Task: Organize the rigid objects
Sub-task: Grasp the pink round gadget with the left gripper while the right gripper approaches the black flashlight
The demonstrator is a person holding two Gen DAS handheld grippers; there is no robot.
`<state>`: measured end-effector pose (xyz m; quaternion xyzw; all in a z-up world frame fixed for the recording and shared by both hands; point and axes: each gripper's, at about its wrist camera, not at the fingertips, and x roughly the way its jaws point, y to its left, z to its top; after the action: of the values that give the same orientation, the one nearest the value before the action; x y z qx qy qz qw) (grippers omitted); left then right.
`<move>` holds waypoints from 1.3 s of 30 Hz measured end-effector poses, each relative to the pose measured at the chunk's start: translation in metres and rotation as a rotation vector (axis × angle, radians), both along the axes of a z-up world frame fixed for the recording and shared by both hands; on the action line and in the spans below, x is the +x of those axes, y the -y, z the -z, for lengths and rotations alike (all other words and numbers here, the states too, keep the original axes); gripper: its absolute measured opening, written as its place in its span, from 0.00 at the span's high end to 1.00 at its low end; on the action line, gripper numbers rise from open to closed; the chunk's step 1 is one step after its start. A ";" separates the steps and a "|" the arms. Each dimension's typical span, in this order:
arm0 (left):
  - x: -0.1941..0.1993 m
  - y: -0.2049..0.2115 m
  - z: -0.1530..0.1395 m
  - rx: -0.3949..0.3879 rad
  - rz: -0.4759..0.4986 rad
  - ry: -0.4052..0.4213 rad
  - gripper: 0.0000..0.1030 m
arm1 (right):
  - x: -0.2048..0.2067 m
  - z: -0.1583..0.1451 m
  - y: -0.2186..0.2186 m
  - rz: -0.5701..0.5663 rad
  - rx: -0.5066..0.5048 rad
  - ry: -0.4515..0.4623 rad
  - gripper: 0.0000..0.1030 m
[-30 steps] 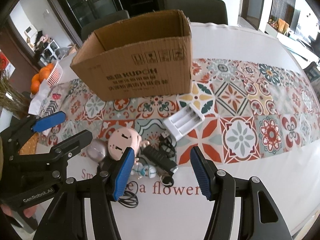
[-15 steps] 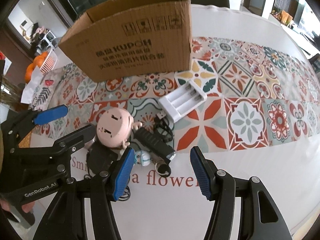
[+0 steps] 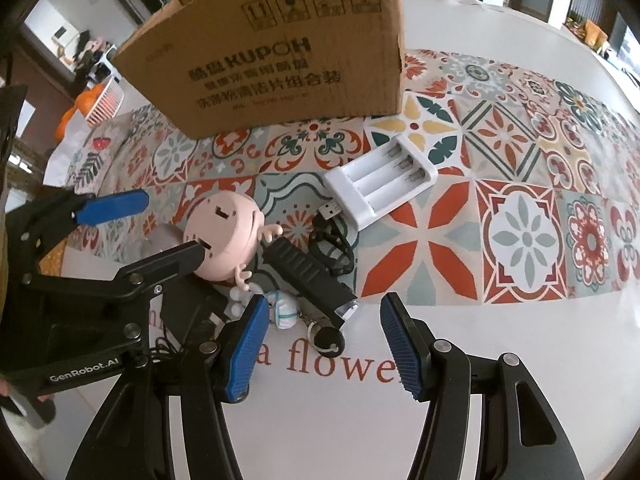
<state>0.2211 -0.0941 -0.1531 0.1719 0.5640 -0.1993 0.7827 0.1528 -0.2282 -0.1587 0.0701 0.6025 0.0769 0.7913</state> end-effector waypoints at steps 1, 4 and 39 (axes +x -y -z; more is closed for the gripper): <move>0.001 0.001 0.001 0.001 0.001 -0.003 0.32 | 0.001 0.001 0.000 -0.001 0.000 -0.001 0.43; 0.004 0.003 0.006 0.003 0.003 -0.015 0.32 | 0.003 0.005 0.001 0.002 0.010 -0.002 0.43; 0.037 0.024 0.041 0.106 0.055 -0.078 0.24 | 0.023 0.040 -0.003 -0.036 0.046 -0.014 0.43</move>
<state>0.2579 -0.1186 -0.1939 0.2205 0.5988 -0.1973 0.7442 0.1758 -0.2250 -0.1985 0.0777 0.6071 0.1045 0.7839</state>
